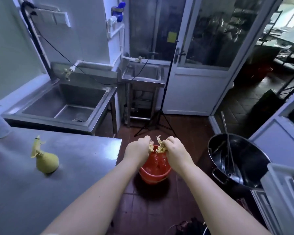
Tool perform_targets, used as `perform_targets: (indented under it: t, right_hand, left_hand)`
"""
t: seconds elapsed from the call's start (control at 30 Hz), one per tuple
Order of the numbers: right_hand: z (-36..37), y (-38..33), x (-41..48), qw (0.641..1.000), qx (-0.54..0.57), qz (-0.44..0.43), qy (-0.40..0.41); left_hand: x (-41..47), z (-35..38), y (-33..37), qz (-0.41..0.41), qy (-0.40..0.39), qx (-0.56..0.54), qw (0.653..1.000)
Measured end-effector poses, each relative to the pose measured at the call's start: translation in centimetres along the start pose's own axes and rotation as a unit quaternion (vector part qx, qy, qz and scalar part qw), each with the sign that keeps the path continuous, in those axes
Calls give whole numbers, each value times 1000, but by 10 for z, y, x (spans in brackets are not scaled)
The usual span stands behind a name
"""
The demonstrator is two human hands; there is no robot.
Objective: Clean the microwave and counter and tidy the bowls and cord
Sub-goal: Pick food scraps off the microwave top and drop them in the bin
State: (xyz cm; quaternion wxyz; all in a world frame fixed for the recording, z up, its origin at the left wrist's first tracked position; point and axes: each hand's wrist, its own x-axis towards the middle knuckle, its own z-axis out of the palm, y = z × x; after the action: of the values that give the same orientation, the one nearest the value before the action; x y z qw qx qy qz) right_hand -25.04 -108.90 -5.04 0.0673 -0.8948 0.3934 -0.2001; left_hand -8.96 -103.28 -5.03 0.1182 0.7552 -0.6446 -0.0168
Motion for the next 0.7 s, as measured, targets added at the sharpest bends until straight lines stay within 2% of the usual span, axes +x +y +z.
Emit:
perform_targets:
  t: [0.23, 0.37, 0.6, 0.7]
  right_hand:
    - [18, 61, 40, 999, -2, 54, -7]
    - [38, 104, 70, 996, 8, 82, -21]
    - [103, 202, 143, 995, 33, 76, -60]
    - [129, 250, 178, 991, 51, 78, -99]
  left_hand:
    - [71, 35, -2, 38, -20, 6, 999]
    - [114, 57, -7, 30, -9, -5, 1000]
    - [222, 130, -13, 23, 6, -2, 1000]
    - [276, 161, -9, 9, -12, -14, 1000]
